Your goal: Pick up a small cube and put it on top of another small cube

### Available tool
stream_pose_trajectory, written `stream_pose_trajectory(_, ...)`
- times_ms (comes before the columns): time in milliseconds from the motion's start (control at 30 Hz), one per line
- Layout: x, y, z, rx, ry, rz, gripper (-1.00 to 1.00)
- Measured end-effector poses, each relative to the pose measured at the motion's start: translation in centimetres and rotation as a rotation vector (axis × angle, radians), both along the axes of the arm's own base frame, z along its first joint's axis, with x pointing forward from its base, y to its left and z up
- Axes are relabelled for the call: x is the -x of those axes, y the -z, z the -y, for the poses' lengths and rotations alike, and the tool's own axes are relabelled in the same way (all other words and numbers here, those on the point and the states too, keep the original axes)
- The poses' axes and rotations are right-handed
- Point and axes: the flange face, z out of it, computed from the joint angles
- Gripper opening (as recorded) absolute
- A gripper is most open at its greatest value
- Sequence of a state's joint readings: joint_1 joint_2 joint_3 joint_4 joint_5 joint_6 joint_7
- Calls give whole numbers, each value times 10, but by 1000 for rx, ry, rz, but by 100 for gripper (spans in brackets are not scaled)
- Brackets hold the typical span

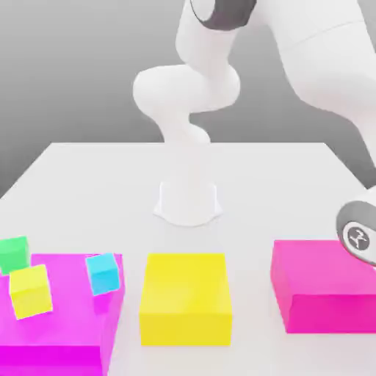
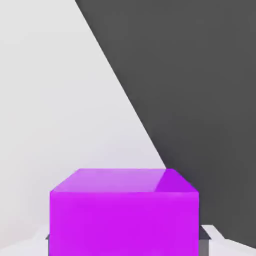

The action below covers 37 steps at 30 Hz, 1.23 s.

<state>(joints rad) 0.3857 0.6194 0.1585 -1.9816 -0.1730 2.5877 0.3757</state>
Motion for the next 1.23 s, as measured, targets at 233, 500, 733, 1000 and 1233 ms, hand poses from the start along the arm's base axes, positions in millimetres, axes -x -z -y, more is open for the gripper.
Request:
stream_pose_trajectory(233, -17, -85, 94, 42, 152, 24, -100)
stream_pose_trajectory(500, 6, -150, 294, 79, 513, 37, -100)
stream_pose_trajectory(733, 84, -182, 416, 42, 794, 16, -100)
stream_pose_trajectory(1000, 133, -128, 460, -2, 929, -1, 100)
stream_pose_trajectory(1233, 133, -127, 460, -1, 930, 0, 100)
